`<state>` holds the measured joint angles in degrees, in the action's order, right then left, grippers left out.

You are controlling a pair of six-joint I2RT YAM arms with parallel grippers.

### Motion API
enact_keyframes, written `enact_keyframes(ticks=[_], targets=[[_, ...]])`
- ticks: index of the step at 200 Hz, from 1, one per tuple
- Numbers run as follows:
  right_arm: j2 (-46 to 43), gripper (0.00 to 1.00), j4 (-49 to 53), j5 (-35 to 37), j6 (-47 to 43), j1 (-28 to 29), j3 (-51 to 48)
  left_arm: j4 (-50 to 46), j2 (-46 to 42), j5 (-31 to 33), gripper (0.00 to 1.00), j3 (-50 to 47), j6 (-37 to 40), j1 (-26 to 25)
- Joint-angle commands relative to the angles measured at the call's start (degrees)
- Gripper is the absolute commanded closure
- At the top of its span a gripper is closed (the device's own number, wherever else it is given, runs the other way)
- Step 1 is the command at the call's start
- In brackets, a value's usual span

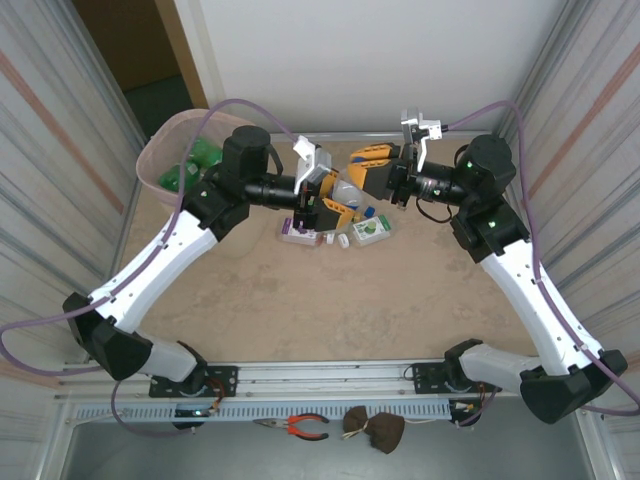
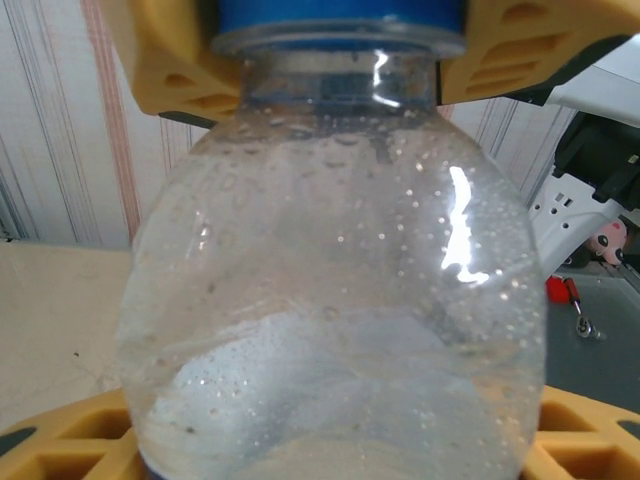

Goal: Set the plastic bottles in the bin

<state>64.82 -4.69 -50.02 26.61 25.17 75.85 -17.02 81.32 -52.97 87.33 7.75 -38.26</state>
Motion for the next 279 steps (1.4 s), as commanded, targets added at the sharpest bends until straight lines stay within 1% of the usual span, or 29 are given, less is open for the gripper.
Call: enact_keyframes(ticks=[1, 17, 28, 41, 53, 66, 76, 88, 107, 120, 135, 153, 168, 178, 190, 207, 221, 237, 256, 265, 279], targets=[[-1.0, 0.70, -1.4, -0.8, 1.0, 0.6, 0.8, 0.8, -1.7, -2.9, 0.46, 1.0, 1.2, -0.2], [-1.1, 0.68, -1.0, -0.3, 1.0, 0.6, 0.9, 0.6, -1.9, -1.9, 0.49, 1.0, 1.3, -0.2], [-1.2, 0.63, -0.4, 0.0, 0.8, 0.7, 0.9, 0.3, -2.0, -1.3, 0.50, 1.2, 1.4, -0.2], [-1.4, 0.53, 1.9, 1.4, -0.2, 0.9, 1.3, -0.2, -2.1, -0.3, 0.51, 1.6, 1.5, -0.2], [-1.7, 0.40, 4.2, 2.7, -1.5, 1.1, 1.6, -0.8, -2.3, 0.8, 0.53, 2.0, 1.6, -0.2], [-2.3, 0.28, 6.0, 4.0, -2.5, 1.1, 1.5, -1.4, -2.6, 2.4, 0.55, 2.3, 1.8, -0.1], [-2.9, 0.22, 7.5, 5.0, -3.2, 1.1, 1.4, -1.8, -2.8, 4.0, 0.55, 2.5, 1.8, 0.3], [-3.7, 0.19, 9.4, 6.4, -4.3, 1.2, 1.4, -2.2, -3.2, 6.5, 0.56, 2.6, 1.2, 1.2], [-5.1, 0.17, 12.1, 9.1, -6.2, 1.1, 1.6, -2.5, -3.8, 11.3, 0.57, 3.0, -1.6, 3.8], [-5.7, 0.16, 14.0, 11.1, -7.4, 1.0, 1.8, -2.8, -4.1, 15.1, 0.59, 3.1, -4.5, 6.2], [-5.9, 0.16, 15.8, 12.9, -8.4, 0.9, 2.1, -3.9, -4.2, 20.8, 0.60, 3.6, -8.7, 9.0], [-5.9, 0.16, 17.1, 13.9, -9.2, 0.8, 2.4, -6.3, -4.0, 25.7, 0.62, 4.3, -15.0, 13.7], [-5.8, 0.16, 17.4, 14.3, -9.3, 0.8, 2.4, -9.2, -3.7, 28.1, 0.66, 4.9, -20.2, 17.8], [-5.8, 0.16, 17.6, 14.4, -9.3, 0.7, 2.4, -11.6, -3.5, 30.0, 0.70, 5.6, -21.7, 19.9], [-5.7, 0.16, 17.7, 14.5, -9.4, 0.7, 2.4, -14.3, -2.9, 32.2, 0.70, 6.7, -22.2, 21.6], [-5.5, 0.16, 18.1, 14.6, -9.6, 0.7, 2.7, -18.3, -1.8, 36.4, 0.68, 9.0, -22.3, 22.8], [-5.5, 0.16, 18.7, 15.1, -9.9, 0.6, 2.7, -19.3, -1.6, 39.8, 0.66, 9.2, -22.8, 23.2], [-5.6, 0.16, 19.1, 15.4, -10.2, 0.5, 2.6, -20.4, -1.6, 47.0, 0.69, 9.0, -26.4, 23.2], [-5.6, 0.16, 19.3, 15.7, -10.3, 0.4, 2.4, -23.1, -0.8, 53.8, 0.70, 9.8, -29.8, 23.2], [-5.7, 0.16, 19.4, 15.7, -10.3, 0.4, 2.4, -25.4, 0.0, 57.1, 0.73, 11.0, -30.8, 23.2], [-5.6, 0.16, 19.7, 15.7, -10.4, 0.4, 2.5, -30.8, 1.9, 62.9, 0.73, 14.0, -33.0, 23.5]])
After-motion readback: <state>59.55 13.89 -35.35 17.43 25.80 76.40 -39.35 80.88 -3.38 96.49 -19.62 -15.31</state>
